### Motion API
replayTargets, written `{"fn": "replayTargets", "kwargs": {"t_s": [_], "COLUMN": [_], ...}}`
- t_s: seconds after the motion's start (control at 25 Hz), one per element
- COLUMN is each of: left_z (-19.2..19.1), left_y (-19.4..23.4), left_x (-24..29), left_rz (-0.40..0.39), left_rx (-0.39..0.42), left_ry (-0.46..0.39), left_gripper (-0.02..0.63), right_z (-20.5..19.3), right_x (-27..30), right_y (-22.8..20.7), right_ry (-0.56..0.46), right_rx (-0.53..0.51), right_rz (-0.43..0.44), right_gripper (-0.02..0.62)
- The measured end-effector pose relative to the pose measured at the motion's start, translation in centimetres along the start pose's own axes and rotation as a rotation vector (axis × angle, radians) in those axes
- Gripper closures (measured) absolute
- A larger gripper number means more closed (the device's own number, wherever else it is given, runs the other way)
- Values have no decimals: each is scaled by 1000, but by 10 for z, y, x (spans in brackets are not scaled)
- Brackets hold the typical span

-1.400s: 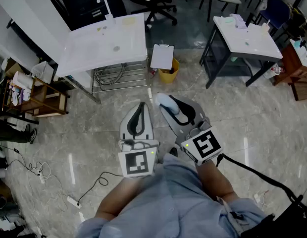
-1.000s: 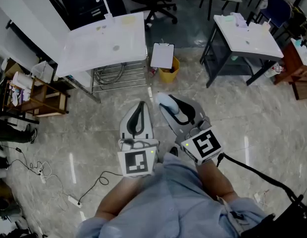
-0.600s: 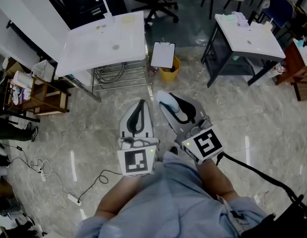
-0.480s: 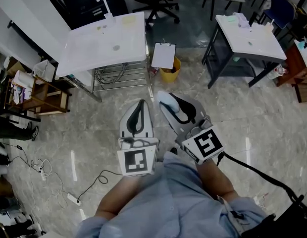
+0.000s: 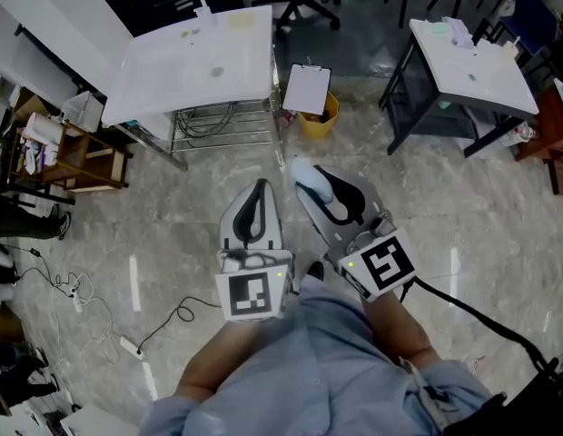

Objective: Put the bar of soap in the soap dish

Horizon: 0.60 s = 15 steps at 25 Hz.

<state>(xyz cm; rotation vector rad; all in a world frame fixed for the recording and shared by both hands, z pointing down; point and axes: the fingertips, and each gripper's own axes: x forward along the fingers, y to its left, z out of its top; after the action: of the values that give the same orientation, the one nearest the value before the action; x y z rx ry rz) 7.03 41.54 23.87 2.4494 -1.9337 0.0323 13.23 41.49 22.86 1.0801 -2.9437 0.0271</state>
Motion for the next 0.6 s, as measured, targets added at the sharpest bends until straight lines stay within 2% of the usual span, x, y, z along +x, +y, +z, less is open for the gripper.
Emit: {"fn": "replayTargets", "kwargs": {"t_s": [0.28,0.6], "left_z": [-11,1], "left_y": [22,79], "left_x": [36,103], "left_rz": [-4,-16], "left_rx": [-10,-9], "left_ry": [16,-4], "left_gripper": [601,601], "right_z": [-10,-3], "right_x": [34,112], "right_y": [-22,-53], "right_ry": [15,12], "right_rx": [13,9], "right_rz": [-7,-11], "right_gripper": [472,471]}}
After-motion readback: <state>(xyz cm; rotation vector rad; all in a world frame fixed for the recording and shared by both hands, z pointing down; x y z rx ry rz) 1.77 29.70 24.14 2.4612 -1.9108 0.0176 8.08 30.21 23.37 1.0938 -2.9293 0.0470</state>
